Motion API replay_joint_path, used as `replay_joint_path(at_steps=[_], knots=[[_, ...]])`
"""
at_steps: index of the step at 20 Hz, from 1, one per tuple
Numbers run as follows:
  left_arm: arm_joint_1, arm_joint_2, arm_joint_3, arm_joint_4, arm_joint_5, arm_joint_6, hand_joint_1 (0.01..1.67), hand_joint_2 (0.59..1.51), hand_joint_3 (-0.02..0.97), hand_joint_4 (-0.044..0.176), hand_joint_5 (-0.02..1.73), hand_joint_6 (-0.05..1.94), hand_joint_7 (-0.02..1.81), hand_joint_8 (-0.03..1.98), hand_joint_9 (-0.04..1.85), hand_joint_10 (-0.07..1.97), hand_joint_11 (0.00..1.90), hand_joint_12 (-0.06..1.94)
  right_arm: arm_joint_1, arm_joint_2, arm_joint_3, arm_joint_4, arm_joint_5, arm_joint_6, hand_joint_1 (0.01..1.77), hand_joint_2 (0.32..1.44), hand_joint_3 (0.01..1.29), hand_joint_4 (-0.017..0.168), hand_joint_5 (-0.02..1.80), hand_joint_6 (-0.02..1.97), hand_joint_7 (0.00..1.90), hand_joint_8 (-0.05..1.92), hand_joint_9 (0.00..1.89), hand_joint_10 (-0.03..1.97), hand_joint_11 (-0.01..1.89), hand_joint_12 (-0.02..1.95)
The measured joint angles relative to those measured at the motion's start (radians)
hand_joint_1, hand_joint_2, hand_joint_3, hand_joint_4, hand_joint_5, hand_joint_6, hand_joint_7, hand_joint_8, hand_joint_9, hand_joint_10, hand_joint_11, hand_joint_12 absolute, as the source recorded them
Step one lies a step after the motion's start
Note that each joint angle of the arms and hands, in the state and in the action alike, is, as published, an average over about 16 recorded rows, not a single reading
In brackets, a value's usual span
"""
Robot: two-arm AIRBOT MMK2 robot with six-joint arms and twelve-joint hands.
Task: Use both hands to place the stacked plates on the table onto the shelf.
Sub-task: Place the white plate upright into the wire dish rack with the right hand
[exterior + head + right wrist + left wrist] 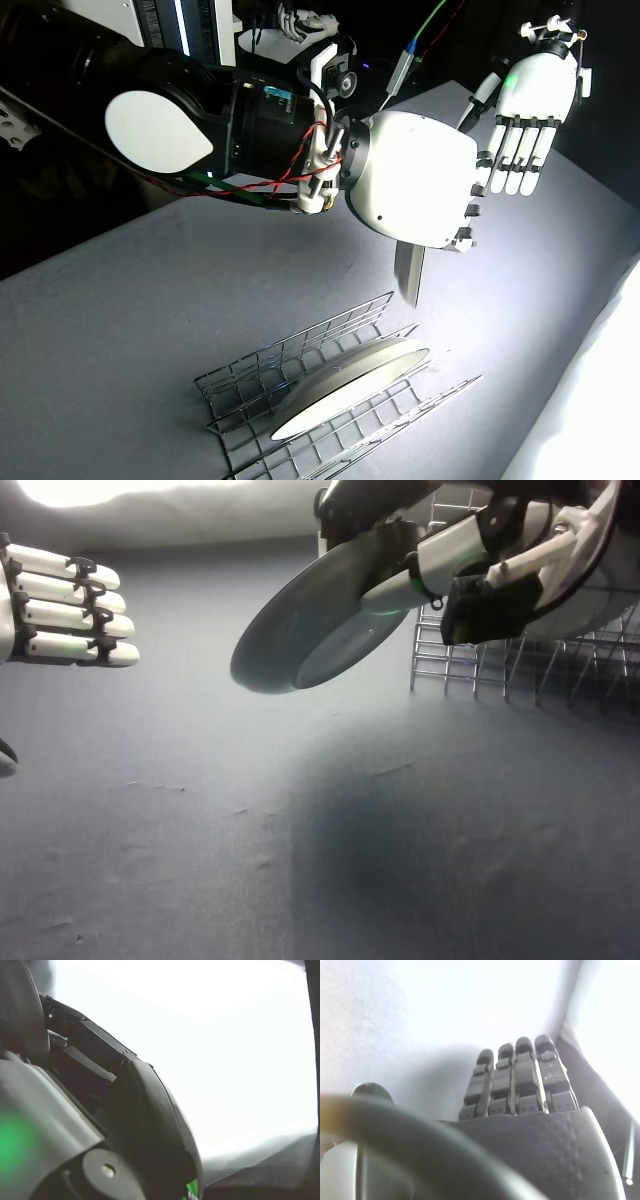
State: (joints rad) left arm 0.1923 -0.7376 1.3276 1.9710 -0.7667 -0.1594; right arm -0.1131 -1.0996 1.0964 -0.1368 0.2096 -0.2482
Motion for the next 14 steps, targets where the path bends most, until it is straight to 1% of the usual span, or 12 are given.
replay_joint_path(at_steps=[7, 14], knots=[[-0.001, -0.011, 0.019, 0.008, -0.004, 0.000, 0.02, 1.129, 0.011, -0.001, 0.01, 0.01, 0.01, 0.00, 0.02, 0.01, 0.01, 0.01, 0.007, -0.027, 0.018, 0.175, -0.011, -0.001, 1.38, 0.98, 0.01, -0.008, 0.95, 0.83, 1.13, 0.75, 0.95, 1.06, 0.72, 1.14], [-0.002, -0.014, 0.024, 0.020, -0.008, 0.000, 0.02, 1.129, 0.010, -0.001, 0.01, 0.00, 0.02, 0.00, 0.02, 0.01, 0.01, 0.01, 0.026, -0.035, 0.039, 0.361, -0.035, -0.002, 1.38, 0.98, 0.01, -0.008, 0.94, 0.83, 1.13, 0.75, 0.95, 1.06, 0.72, 1.14]])
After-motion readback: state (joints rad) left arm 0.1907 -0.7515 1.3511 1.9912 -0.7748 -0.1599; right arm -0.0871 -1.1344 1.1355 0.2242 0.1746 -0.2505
